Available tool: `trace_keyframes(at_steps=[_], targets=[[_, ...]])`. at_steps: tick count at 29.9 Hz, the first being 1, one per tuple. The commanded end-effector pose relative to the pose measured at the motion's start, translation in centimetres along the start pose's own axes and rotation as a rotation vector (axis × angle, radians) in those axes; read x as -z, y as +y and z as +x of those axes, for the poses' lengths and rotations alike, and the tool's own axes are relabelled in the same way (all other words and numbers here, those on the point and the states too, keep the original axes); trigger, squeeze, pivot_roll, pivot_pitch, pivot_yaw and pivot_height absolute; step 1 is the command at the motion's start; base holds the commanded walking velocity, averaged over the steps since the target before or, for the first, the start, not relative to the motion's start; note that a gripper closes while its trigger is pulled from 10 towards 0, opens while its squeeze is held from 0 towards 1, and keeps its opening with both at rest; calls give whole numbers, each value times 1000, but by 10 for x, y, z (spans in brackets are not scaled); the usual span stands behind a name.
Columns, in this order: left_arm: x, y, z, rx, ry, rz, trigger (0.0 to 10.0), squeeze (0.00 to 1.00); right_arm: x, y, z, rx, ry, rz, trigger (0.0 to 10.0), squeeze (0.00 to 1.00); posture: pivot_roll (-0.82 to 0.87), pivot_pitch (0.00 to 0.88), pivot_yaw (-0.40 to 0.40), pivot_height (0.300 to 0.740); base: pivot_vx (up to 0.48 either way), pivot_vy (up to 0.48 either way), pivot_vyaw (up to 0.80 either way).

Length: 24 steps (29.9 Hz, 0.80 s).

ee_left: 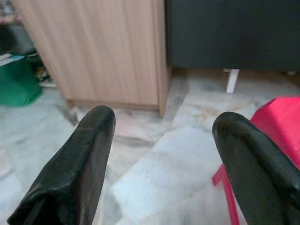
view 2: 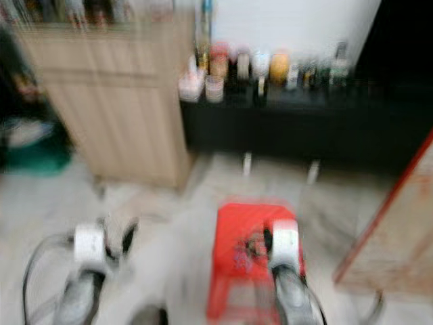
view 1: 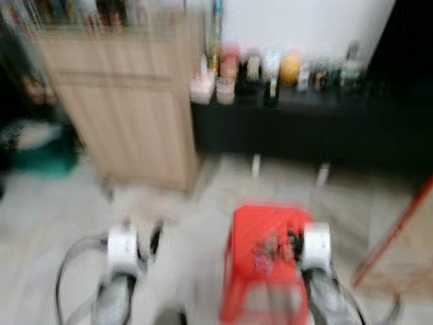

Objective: Hang keys on a hook

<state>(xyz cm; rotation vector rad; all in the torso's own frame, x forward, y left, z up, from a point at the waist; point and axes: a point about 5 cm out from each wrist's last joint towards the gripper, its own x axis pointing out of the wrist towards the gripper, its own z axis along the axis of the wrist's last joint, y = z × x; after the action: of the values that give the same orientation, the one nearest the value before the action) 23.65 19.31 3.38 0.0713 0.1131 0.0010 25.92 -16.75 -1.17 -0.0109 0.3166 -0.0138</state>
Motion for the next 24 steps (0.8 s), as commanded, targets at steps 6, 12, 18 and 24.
trace_keyframes(at_steps=[6, 12, 18, 24], targets=[[-3, -2, 4, 14, -18, 12, 10000, 0, 0, 2, 2, -15, 14, 22, 10000, 0, 1, 4, -20, 657, 0, 0, 0], [-1, -3, 5, 15, -12, 10, 10000, 0, 2, 6, 2, -34, 27, 25, 10000, 0, 3, 5, -20, 657, 0, 0, 0], [0, -4, 6, 19, -9, 7, 10000, 0, 3, 8, 2, -42, 36, 19, 10000, 0, 1, 2, -18, 657, 44, 0, 0], [1, -3, 7, 22, -10, 3, 10000, 0, 3, 8, 3, -43, 43, 15, 10000, 0, 1, 0, -15, 657, 279, 0, 0]])
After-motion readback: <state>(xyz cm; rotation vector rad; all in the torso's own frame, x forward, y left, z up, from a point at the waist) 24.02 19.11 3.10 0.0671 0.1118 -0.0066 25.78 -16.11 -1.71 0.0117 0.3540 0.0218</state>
